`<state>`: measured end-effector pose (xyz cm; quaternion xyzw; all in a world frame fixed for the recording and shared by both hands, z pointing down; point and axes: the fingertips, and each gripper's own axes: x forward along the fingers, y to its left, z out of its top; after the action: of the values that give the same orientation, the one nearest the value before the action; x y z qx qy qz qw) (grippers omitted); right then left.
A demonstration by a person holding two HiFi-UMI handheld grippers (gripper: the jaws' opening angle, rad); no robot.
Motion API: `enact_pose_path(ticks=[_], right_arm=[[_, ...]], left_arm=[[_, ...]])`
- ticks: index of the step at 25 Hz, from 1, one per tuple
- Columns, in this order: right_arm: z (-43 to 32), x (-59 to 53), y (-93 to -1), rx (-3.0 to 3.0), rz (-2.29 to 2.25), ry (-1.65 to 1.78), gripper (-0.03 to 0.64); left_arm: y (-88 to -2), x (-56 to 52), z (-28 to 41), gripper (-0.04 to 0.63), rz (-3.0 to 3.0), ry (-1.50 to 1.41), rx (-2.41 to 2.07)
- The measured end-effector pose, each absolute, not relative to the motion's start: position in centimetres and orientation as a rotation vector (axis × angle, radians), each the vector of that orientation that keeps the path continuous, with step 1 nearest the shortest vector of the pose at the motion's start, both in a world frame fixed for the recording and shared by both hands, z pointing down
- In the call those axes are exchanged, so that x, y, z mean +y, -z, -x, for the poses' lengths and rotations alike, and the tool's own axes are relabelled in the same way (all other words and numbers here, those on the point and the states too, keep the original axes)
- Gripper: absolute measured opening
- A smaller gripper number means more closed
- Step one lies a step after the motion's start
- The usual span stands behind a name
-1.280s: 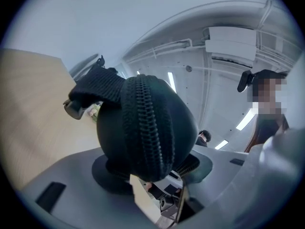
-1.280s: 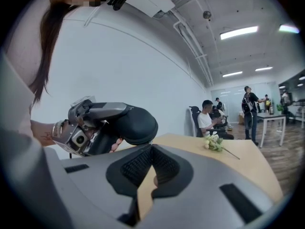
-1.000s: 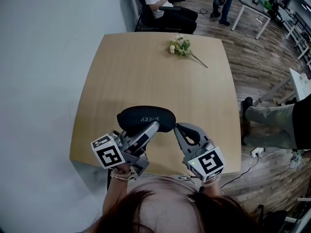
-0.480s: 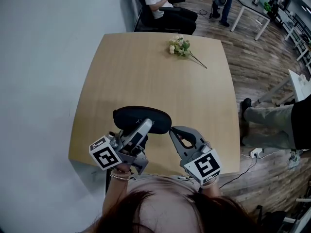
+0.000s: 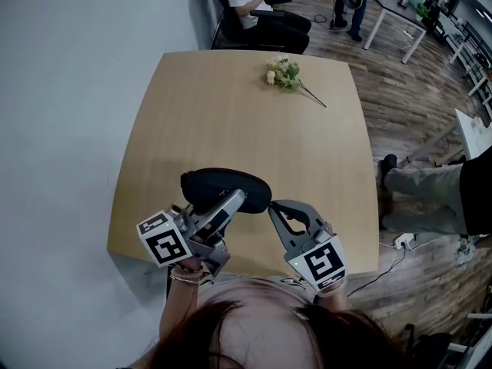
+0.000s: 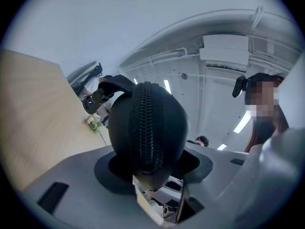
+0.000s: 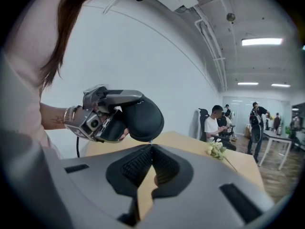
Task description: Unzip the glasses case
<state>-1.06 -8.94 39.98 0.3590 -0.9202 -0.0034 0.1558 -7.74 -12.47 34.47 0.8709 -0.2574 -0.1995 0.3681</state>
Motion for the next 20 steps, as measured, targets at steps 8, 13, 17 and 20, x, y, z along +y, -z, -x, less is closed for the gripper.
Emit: enact_pose_path(ticks=[8,13,17,20], right_arm=[[1.3,-8.8,-40.7,-2.600,-0.989,0.038,0.015],[1.1,-8.9,-41.5,-2.574,-0.975,0.042,0.015],[1.0,-9.2,-41.6,-2.563,-0.987,0.052,0.015],[0.9,-9.2,-41.7,-2.555,-0.987,0.051,0.014]], left_arm=[[-34.9,-12.4,7.6,0.230,-2.252,0.403,-0.670],[-35.6,-12.4,7.4,0.230,-2.248,0.356,-0.672],[-35.8,-12.4,7.2,0.230,-2.259,0.314,-0.666],[-35.9,-12.2,7.1,0.230,-2.268,0.288,-0.659]])
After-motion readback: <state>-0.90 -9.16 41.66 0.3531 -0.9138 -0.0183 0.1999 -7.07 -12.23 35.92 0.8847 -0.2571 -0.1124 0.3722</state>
